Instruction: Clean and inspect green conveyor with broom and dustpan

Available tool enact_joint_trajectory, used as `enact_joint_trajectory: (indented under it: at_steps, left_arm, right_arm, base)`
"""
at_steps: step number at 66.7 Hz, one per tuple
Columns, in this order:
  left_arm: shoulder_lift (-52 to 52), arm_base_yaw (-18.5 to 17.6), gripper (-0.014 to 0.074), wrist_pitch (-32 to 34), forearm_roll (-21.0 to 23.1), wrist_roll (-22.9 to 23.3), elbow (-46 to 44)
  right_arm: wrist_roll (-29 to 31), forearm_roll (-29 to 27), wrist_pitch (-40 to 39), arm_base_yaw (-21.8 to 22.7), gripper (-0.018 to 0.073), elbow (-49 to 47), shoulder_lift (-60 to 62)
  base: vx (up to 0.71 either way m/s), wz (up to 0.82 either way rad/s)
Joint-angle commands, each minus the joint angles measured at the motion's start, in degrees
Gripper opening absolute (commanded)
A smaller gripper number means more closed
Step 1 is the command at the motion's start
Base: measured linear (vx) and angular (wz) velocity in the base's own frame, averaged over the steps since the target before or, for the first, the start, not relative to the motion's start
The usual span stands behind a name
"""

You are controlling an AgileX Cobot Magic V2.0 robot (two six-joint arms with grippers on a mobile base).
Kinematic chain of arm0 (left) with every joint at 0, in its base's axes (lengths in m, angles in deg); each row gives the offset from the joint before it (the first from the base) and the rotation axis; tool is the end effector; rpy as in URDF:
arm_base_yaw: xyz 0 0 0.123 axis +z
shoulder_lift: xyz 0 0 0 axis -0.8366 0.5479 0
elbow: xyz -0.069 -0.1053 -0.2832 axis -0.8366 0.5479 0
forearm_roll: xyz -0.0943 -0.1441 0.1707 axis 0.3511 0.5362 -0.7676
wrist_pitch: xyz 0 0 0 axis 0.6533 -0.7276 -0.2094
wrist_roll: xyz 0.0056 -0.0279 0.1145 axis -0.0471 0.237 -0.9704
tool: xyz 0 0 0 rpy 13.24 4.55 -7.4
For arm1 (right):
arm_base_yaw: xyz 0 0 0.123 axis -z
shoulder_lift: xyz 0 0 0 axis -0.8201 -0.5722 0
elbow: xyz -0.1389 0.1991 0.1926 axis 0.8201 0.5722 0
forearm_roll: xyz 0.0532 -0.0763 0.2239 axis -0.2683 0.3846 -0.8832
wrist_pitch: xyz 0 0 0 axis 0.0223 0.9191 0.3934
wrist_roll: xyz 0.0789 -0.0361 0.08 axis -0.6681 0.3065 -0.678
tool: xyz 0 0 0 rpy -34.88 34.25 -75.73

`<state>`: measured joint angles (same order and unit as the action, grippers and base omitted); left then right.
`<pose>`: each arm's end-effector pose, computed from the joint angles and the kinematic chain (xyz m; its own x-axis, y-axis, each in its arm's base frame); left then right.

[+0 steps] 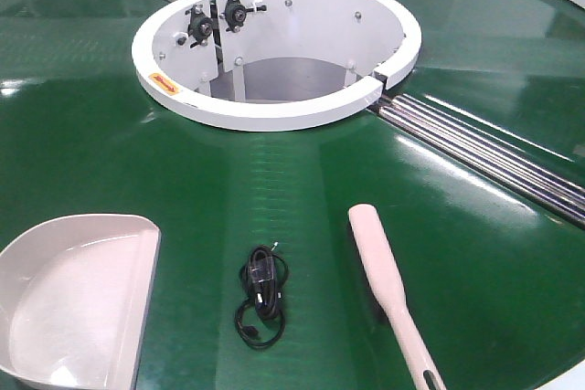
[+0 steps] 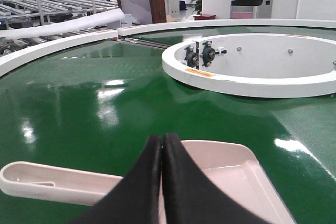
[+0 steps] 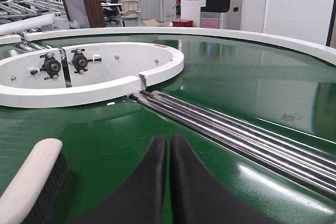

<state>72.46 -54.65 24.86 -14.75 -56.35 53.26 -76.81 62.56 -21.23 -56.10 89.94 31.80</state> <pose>0.0491 0.0008 0.1933 -0.0394 0.0502 -0.9980 -0.0267 0.9983 0.0513 0.0494 -0.0001 0.1954 -0.0210 -0.0194 -0.9996 -0.0091 0.9998 -0.0192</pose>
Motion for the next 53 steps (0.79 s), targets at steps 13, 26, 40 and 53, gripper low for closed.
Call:
enact_joint_trajectory:
  at_steps: [13,26,40,53]
  left_arm:
    - [-0.75,0.15,-0.0022,4.18,0.26,0.37,1.3]
    - [-0.75,0.15,-0.0022,4.18,0.26,0.37,1.3]
    - [-0.75,0.15,-0.0022,4.18,0.26,0.37,1.3]
    - [-0.75,0.15,-0.0022,4.18,0.26,0.37,1.3]
  right_arm:
    - [0.42,0.43,-4.25,-0.09,-0.0005,0.69,0.54]
    - [0.42,0.43,-4.25,-0.09,-0.0005,0.69,0.54]
    - [0.42,0.43,-4.25,-0.09,-0.0005,0.69,0.54]
    - [0.42,0.43,-4.25,-0.09,-0.0005,0.69,0.54]
  base:
    - [0.0,0.0]
    - [0.0,0.0]
    - [0.0,0.0]
    - [0.0,0.0]
